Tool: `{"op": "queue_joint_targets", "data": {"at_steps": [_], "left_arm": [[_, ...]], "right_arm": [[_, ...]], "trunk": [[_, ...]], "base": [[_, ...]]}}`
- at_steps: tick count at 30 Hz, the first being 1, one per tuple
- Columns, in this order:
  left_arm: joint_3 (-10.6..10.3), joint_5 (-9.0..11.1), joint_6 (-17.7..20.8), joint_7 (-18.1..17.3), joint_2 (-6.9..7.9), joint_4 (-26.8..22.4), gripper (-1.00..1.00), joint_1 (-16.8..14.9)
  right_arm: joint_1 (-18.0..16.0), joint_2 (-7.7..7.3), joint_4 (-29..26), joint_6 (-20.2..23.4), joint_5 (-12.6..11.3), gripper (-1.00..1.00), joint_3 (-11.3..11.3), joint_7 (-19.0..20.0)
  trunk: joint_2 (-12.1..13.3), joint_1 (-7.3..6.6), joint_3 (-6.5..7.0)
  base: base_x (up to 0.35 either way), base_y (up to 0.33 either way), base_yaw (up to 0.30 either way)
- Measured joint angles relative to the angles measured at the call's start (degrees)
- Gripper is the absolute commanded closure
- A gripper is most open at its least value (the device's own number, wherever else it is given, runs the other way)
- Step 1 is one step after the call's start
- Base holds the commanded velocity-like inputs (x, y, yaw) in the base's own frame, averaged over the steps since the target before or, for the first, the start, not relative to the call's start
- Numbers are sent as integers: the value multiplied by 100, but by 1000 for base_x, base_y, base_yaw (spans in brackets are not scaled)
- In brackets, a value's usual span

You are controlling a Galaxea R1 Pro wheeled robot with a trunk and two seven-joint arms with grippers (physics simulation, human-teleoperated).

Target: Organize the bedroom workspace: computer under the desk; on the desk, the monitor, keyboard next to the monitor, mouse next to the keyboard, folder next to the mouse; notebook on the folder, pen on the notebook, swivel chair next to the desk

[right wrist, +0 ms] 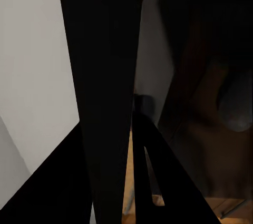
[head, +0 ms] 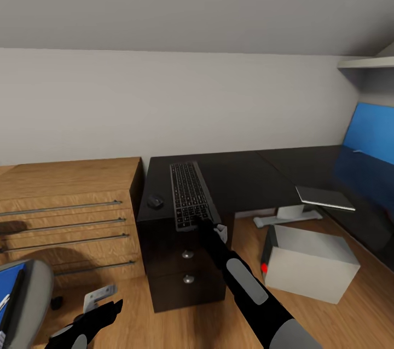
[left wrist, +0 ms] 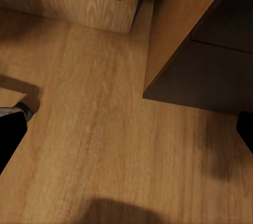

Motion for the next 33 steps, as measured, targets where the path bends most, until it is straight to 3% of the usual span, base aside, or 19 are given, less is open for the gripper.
{"op": "queue_joint_targets", "data": {"at_steps": [9, 14, 19, 33], "left_arm": [[0, -8, 0, 19, -8, 0, -100, 0], [0, 2, 0, 9, -9, 10, -100, 0], [0, -15, -15, 4, -2, 320, -100, 0], [0, -18, -18, -3, 0, 383, -100, 0]], "right_arm": [[0, 3, 5, 0, -5, 100, -2, -15], [-1, 1, 3, 0, -5, 100, -3, -16], [0, 8, 40, 0, -5, 100, -3, -35], [-1, 10, 71, 0, -4, 100, -46, -32]], "trunk": [[-361, 198, -162], [-362, 198, -162], [-363, 198, -162], [-363, 197, -162]], "base": [[0, 0, 0], [0, 0, 0], [45, 0, 0], [128, 0, 0]]}}
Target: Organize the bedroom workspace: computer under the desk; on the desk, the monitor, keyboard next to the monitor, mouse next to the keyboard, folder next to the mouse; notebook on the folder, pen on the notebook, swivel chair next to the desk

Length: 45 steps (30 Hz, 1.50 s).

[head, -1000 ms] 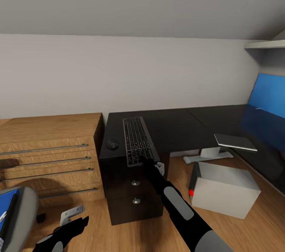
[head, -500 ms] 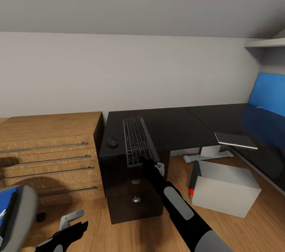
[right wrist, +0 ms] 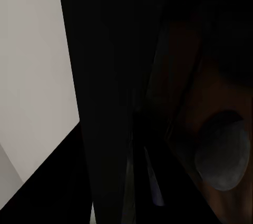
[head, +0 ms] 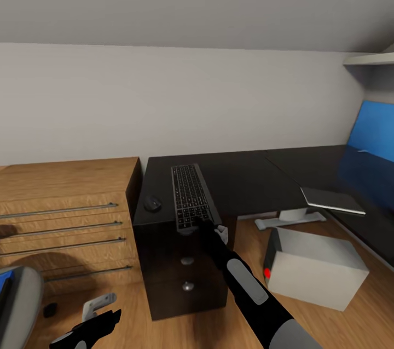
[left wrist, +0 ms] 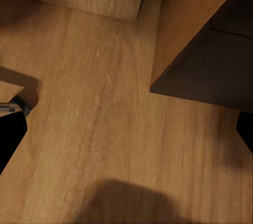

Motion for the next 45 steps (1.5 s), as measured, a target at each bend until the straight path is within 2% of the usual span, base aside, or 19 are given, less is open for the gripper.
{"op": "queue_joint_targets", "data": {"at_steps": [13, 14, 27, 37, 45], "left_arm": [[0, 2, 0, -2, 0, 4, -100, 0], [0, 4, 0, -2, 0, 4, -100, 0], [2, 8, 0, 7, 0, 4, -100, 2], [0, 9, 0, 7, 0, 12, -100, 0], [0, 11, 0, 7, 0, 13, -100, 0]], "right_arm": [[-1, 0, -6, 8, -3, 100, -3, -14], [-1, 0, -6, 8, -3, -100, -3, -15], [0, 0, -5, 5, -17, -100, 6, 55], [0, 0, 3, 1, -9, -100, -8, 0], [0, 0, 3, 1, -7, -100, -8, 1]], "trunk": [[0, 1, 0], [0, 1, 0], [-3, 0, -1], [0, 4, 0], [0, 2, 0]], "base": [[11, 0, 0], [0, 0, 0], [-2, 0, 0], [-216, 0, 0], [-69, 0, 0]]}}
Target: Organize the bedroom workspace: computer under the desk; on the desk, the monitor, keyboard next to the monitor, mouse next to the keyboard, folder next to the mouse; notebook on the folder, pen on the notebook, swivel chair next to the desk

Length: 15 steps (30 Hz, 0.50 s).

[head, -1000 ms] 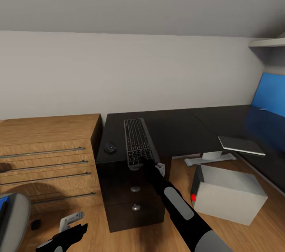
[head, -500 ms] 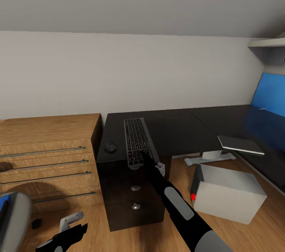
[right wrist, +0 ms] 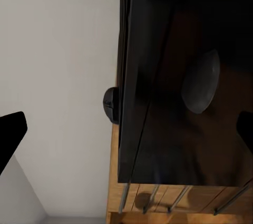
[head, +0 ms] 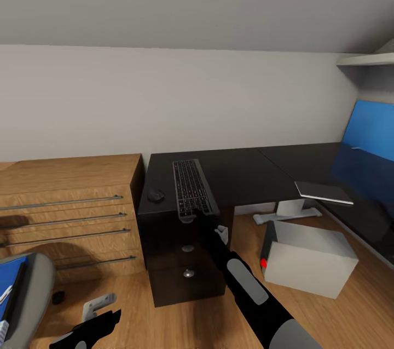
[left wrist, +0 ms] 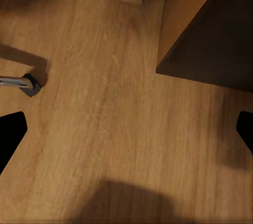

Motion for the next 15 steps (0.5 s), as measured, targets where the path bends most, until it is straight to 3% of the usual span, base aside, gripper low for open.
{"op": "queue_joint_targets", "data": {"at_steps": [15], "left_arm": [[0, 1, 0, 0, 0, 0, -100, 0]], "right_arm": [[0, 0, 0, 0, 6, -100, 0, 0]], "trunk": [[0, 0, 0]], "base": [[-6, 0, 0]]}}
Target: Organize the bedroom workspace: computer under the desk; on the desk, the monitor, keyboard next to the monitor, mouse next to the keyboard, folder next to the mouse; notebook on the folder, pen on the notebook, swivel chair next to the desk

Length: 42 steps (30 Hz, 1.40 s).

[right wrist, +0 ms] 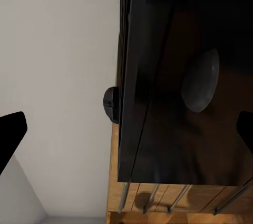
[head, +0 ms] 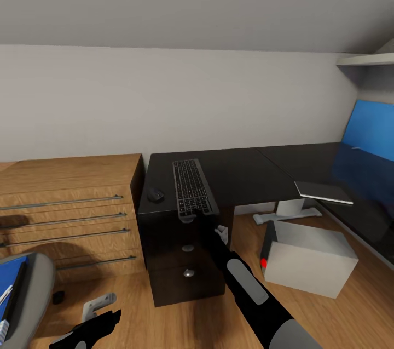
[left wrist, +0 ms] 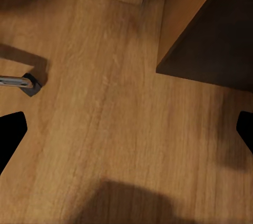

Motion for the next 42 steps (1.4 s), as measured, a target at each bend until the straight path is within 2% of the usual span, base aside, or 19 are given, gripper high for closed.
{"op": "queue_joint_targets", "data": {"at_steps": [11, 25, 42], "left_arm": [[-2, 5, 0, 0, 0, 0, -100, 0], [-3, 6, 7, 0, 0, 0, -100, 0], [-8, 3, 9, -3, 0, 5, -100, 0]], "right_arm": [[0, 0, 0, 0, 0, -100, 0, 0], [0, 0, 0, 0, 0, -100, 0, 0], [0, -8, 0, 0, 0, -100, 0, 0]], "trunk": [[0, 1, 0], [0, 1, 0], [0, 0, 0]], "base": [[-18, 0, 0], [-196, 0, 0], [-17, 0, 0]]}}
